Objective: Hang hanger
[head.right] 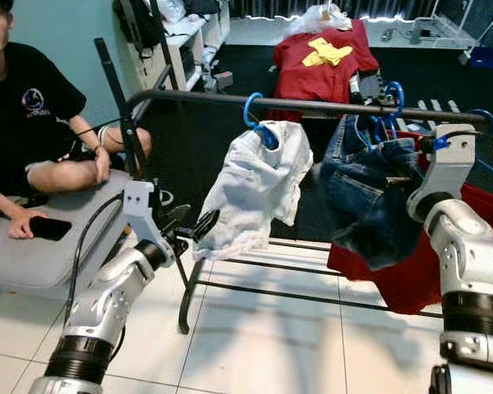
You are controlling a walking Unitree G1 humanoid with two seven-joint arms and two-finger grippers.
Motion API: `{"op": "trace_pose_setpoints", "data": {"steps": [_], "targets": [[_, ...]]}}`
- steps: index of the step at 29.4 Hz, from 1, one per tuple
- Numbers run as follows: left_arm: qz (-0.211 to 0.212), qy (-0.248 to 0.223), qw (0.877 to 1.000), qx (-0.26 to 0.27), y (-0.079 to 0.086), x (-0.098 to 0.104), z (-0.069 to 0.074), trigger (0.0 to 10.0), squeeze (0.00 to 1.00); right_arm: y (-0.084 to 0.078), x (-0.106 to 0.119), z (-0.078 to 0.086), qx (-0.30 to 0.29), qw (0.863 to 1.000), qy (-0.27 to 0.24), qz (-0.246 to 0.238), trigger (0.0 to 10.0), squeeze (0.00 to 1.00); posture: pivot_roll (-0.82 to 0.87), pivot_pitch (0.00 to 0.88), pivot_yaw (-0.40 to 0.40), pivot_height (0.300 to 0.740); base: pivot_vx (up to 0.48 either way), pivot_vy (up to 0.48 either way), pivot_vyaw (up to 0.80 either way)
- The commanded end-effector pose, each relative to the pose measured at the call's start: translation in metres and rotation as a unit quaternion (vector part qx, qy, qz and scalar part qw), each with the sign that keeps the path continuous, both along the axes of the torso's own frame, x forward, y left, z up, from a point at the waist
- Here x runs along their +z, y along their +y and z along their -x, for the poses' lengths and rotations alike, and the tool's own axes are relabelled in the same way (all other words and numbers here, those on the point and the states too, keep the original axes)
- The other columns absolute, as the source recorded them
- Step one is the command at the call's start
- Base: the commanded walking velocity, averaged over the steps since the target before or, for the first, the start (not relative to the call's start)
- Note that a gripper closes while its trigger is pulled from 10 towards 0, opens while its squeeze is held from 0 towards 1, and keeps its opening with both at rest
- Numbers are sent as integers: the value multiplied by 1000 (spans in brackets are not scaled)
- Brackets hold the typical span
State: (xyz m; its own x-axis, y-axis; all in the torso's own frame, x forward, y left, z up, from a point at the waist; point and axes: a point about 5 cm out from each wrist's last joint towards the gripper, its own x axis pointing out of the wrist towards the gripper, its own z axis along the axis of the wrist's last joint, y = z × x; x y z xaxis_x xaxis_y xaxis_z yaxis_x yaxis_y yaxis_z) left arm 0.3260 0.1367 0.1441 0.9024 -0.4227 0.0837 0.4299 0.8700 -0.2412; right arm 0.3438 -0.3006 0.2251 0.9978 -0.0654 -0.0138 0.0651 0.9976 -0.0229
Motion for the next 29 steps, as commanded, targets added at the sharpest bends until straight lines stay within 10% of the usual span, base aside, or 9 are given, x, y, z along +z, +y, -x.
{"op": "trace_pose_setpoints", "data": {"steps": [1, 14, 16, 17, 18, 29], "targets": [[-7, 4, 1000, 11, 10, 0, 2, 10000, 0, -10, 22, 0, -21, 998, -51, 11, 10000, 0, 47, 115, 14, 740, 0, 0, 0], [-29, 1, 999, 20, 25, 6, 4, 10000, 0, -6, 5, -14, -18, 1000, -10, 2, 10000, 0, 71, 146, 43, 740, 0, 0, 0], [-32, 1, 999, 20, 26, 7, 4, 10000, 0, 1, -2, -15, 3, 1000, -1, 0, 10000, 188, 72, 152, 47, 740, 0, 0, 0], [-34, 1, 999, 20, 25, 7, 4, 10000, 0, 10, -6, -15, 39, 999, -3, -6, 10000, 847, 63, 152, 50, 740, 0, 0, 0], [-34, 1, 999, 20, 23, 7, 4, 10000, 0, 19, -7, -14, 77, 997, -7, -5, 10000, 1000, 55, 147, 47, 740, 0, 0, 0], [-22, -1, 999, 28, 14, 4, 0, 10000, 0, 48, -7, -7, 183, 983, -29, 0, 10000, 1000, 23, 114, 26, 740, 0, 0, 0]]}}
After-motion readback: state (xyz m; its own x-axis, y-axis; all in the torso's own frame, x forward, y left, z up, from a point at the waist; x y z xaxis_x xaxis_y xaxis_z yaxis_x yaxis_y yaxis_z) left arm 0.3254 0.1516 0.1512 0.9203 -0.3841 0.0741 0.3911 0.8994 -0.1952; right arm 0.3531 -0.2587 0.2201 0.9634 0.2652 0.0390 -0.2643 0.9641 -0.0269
